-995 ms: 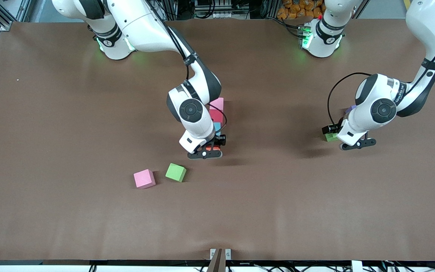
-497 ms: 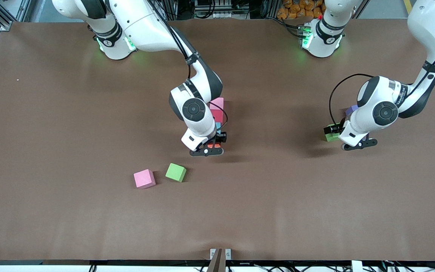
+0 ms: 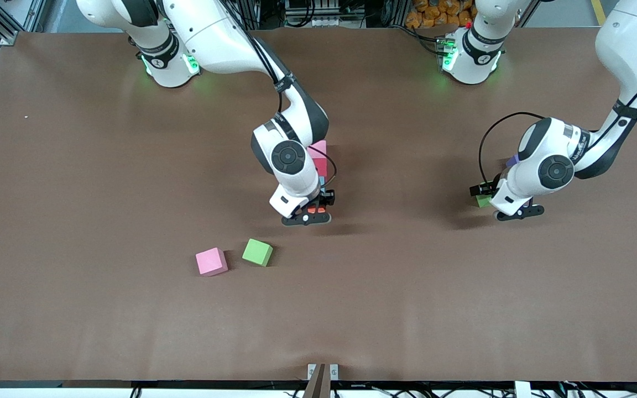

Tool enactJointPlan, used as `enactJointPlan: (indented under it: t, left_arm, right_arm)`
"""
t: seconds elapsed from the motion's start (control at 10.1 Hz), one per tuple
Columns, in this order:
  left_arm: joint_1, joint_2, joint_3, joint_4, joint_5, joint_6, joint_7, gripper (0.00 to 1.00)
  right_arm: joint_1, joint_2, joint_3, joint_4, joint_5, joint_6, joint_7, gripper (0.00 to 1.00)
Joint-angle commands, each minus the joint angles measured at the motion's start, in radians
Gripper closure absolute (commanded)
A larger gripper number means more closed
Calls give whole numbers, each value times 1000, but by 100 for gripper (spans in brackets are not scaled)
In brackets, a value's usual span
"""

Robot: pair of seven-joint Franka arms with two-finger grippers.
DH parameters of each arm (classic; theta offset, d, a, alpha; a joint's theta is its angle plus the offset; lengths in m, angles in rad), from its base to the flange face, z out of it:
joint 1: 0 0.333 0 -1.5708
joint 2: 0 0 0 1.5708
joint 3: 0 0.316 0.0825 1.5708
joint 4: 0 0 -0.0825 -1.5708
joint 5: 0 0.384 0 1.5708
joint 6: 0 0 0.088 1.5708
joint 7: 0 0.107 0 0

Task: Arrange blocks into number 1
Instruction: 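Place the orange cube beside the cyan cube while the left gripper reaches green, then grasp the green cube with the left gripper while the right gripper withdraws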

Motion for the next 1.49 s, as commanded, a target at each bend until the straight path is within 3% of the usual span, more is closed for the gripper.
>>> enactJointPlan:
  t: [0.0,0.1,0.5,0.8,1.09,1.19,1.39]
  left_arm:
    - [8,34,13,7,70,14,-20,81]
    - [9,32,13,9,70,11,-14,100]
    - [1,-4,-3,21,64,-8,-28,100]
    - [-1,-12,-140,79,37,-121,-103,100]
    - [-17,-1,-300,29,35,-140,-254,100]
    - [-77,3,-326,20,15,-141,-340,100]
    - [-294,23,-331,21,-22,-140,-542,100]
  right_arm:
    - [8,0,-6,-6,21,1,0,0]
    - [8,0,-6,-6,21,1,0,0]
    - [-11,-49,-8,-39,21,-1,6,0]
    - [-163,-225,-6,-136,21,-4,4,0]
    - [-368,-316,41,-148,11,-76,-41,0]
    - [-445,-345,58,-148,10,-91,-137,0]
    - [-585,-390,76,-145,-30,-143,-276,0]
